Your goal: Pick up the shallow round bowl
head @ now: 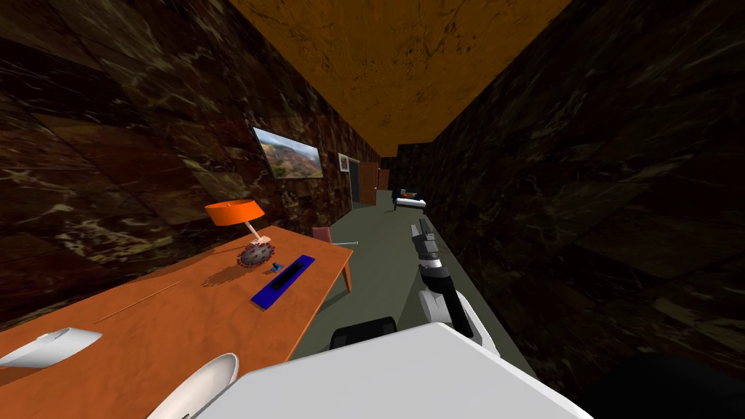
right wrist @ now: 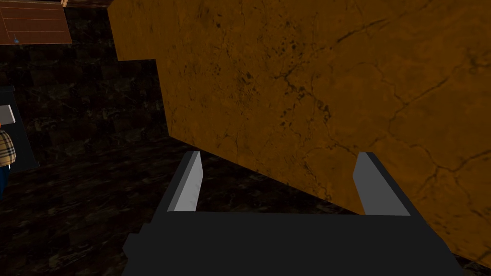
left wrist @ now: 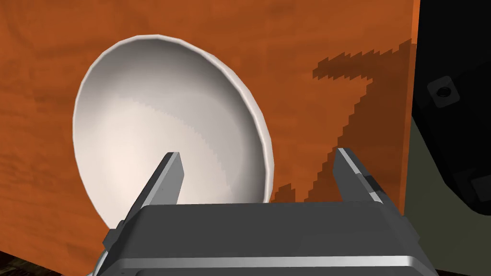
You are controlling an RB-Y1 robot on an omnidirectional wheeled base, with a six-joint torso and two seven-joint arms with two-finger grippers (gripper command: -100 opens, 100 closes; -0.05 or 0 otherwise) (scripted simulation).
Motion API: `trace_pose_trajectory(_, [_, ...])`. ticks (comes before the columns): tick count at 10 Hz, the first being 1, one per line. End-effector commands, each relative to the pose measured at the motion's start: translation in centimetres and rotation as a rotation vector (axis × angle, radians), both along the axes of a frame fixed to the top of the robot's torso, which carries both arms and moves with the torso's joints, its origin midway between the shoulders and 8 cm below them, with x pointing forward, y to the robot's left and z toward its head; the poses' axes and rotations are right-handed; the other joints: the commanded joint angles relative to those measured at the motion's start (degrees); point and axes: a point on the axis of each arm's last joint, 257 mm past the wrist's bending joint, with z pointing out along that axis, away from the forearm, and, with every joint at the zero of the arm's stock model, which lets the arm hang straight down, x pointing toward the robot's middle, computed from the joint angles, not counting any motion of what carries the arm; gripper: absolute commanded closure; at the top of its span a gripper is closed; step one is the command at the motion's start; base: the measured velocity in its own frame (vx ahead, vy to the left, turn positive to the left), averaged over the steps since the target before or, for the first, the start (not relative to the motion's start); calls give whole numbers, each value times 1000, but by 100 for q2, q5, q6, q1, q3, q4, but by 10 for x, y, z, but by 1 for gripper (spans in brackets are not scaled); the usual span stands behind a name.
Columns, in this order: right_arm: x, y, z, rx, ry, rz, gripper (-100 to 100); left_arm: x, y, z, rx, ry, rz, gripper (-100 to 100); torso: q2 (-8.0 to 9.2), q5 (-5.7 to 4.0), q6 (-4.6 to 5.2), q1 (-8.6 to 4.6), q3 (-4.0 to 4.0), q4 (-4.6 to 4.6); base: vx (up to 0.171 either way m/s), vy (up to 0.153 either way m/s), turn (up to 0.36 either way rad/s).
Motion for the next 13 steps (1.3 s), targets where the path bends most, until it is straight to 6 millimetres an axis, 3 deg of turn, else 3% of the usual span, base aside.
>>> trace_pose_trajectory(1, [0,0,0,0,0,0,0,2,-4,-9,0,0,4,-100,0,0,0,0,0,0,14,45,-31])
trace_pose_trajectory(3, [0,0,0,0,0,0,0,2,-5,-12,-1,0,5,-100,-3,2,0,6,-2,-1,11,28,-19])
trace_pose_trajectory(4, [0,0,0,0,0,0,0,3,-6,-12,0,0,5,100,-1,-1,-1,-1,-1,-1,0,0,0])
trace_pose_trajectory(8, [0,0,0,0,0,0,0,2,-6,-12,-3,0,8,100,1,-5,5,-7,0,0,0,0,0])
trace_pose_trajectory(9, [0,0,0,0,0,0,0,2,-6,-12,-3,0,8,0,1,-6,5,-8,0,0,0,0,0])
trace_pose_trajectory(10, [0,0,0,0,0,0,0,0,-1,-3,0,0,1,100,1,-6,5,-9,0,0,-10,-24,29])
trace_pose_trajectory(12, [0,0,0,0,0,0,0,-1,0,0,0,-1,1,100,10,-16,3,-32,5,0,-13,-38,25])
trace_pose_trajectory(13, [0,0,0,0,0,0,0,-1,0,1,0,0,1,0,8,-13,6,-26,4,0,0,0,0])
